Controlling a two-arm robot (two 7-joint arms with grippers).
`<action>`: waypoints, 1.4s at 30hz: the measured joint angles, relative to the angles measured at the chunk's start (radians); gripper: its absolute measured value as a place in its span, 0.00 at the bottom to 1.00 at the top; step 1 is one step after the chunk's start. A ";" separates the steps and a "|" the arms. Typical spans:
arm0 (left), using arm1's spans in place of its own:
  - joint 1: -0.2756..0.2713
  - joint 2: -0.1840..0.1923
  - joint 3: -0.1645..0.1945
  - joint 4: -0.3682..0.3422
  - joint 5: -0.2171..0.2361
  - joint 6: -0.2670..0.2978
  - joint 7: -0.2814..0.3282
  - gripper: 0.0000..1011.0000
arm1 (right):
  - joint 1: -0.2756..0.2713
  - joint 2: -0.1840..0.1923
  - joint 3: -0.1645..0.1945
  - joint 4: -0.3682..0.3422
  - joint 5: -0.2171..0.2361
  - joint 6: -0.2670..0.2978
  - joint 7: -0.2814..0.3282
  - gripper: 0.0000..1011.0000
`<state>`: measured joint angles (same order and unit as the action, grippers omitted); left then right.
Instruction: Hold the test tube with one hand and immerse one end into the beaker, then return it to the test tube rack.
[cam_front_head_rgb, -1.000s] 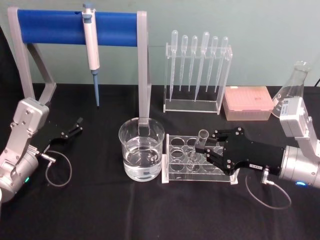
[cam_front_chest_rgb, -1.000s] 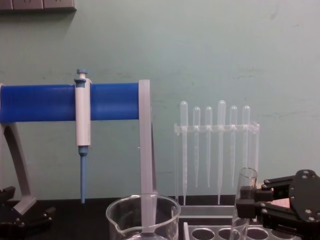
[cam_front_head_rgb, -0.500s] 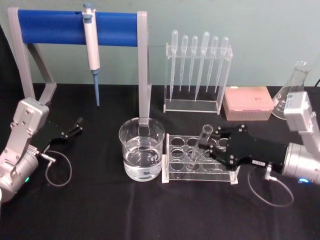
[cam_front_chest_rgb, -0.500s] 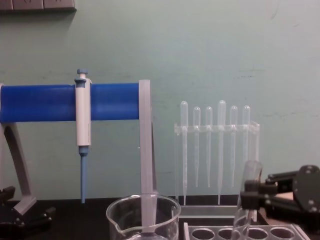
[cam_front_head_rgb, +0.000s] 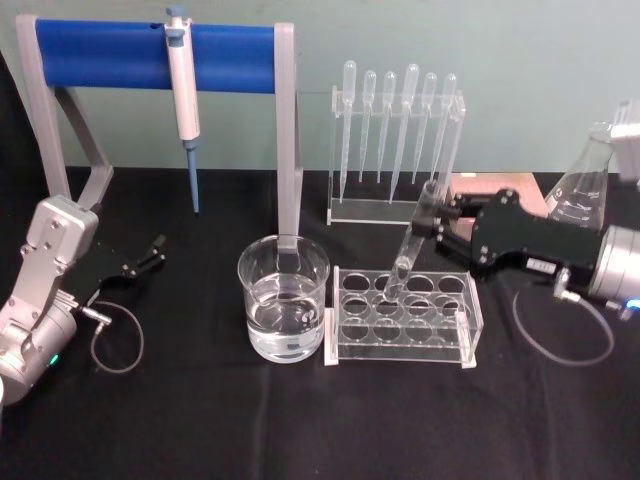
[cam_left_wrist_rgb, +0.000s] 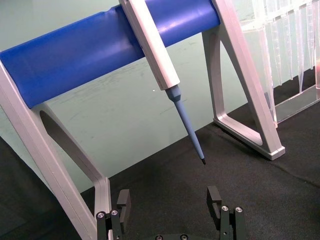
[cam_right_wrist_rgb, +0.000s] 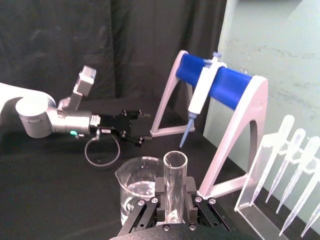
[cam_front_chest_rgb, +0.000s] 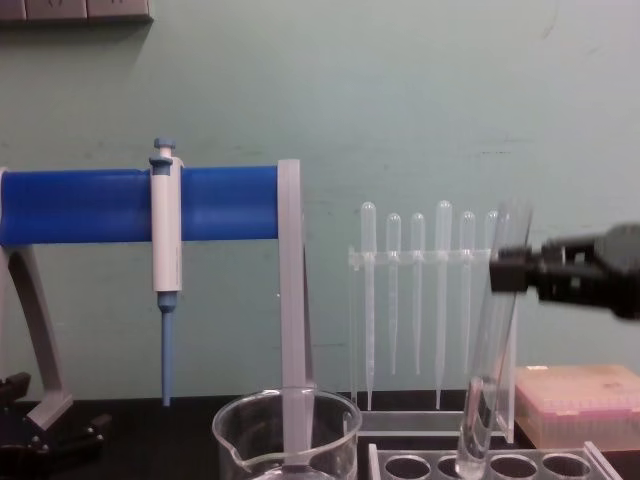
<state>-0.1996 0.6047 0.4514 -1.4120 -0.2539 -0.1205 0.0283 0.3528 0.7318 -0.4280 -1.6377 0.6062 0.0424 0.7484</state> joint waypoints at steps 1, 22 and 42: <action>0.000 0.000 0.000 0.000 0.000 0.000 0.000 0.99 | 0.008 0.010 0.003 -0.016 0.012 0.017 0.000 0.23; 0.000 0.000 0.000 0.000 0.000 0.000 0.000 0.99 | 0.110 0.099 -0.014 -0.137 0.092 0.176 -0.014 0.23; 0.000 0.000 0.000 0.000 0.000 0.000 0.000 0.99 | 0.110 0.100 -0.015 -0.138 0.095 0.176 -0.013 0.23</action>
<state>-0.1996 0.6047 0.4514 -1.4120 -0.2539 -0.1205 0.0283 0.4631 0.8322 -0.4428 -1.7757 0.7008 0.2188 0.7354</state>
